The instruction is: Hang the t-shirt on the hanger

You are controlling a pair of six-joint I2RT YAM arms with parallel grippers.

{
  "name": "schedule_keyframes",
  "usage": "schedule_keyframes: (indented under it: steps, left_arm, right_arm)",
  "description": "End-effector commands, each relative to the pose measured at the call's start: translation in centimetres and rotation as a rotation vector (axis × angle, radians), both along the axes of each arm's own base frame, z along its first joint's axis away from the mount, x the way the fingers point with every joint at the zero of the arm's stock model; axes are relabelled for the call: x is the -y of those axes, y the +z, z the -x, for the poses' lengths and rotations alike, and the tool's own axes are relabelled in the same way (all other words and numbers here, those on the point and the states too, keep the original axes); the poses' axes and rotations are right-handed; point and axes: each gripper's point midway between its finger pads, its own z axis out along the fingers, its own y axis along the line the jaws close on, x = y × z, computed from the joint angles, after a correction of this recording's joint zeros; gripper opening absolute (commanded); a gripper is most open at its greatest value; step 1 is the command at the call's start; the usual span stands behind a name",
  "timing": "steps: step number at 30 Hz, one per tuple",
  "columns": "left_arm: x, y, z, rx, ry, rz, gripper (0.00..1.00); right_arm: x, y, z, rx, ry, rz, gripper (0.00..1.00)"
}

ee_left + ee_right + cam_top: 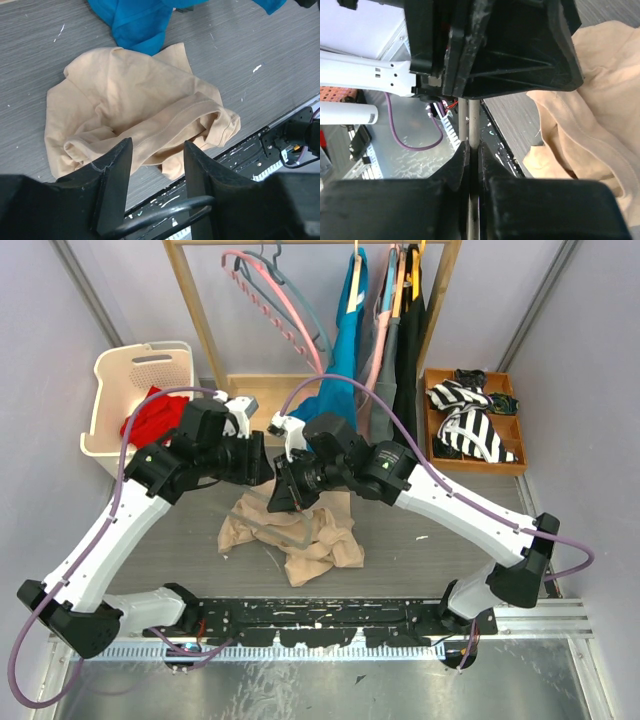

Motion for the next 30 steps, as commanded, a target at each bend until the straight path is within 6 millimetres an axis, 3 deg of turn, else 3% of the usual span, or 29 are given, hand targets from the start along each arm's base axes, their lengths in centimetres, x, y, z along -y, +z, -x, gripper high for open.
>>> schedule_keyframes:
  steps: [1,6,12,20,24,30]
  left_arm:
    - [0.5,3.2,-0.3,0.08,0.008,0.075,0.34]
    - [0.1,4.1,0.2,0.099,0.019,0.089,0.62]
    - [-1.7,6.2,0.2,0.189,0.086,0.088,0.78]
    - [-4.3,9.1,1.7,0.312,0.139,0.111,0.83]
    - [-5.5,10.0,3.1,0.316,0.156,0.112,0.83]
    - [-6.7,7.8,4.5,0.222,0.161,0.029,0.83]
  right_arm:
    - [-0.7,2.2,-0.5,0.054,-0.011,-0.064,0.01]
    - [-0.3,1.7,-0.8,0.063,-0.038,-0.041,0.01]
    - [0.2,0.2,-1.2,0.05,-0.073,-0.002,0.01]
    - [2.0,-0.4,-2.0,0.092,-0.148,0.038,0.01]
    - [4.6,-0.1,-2.0,0.151,-0.189,0.069,0.01]
    - [10.5,2.2,-1.2,0.289,-0.257,0.085,0.01]
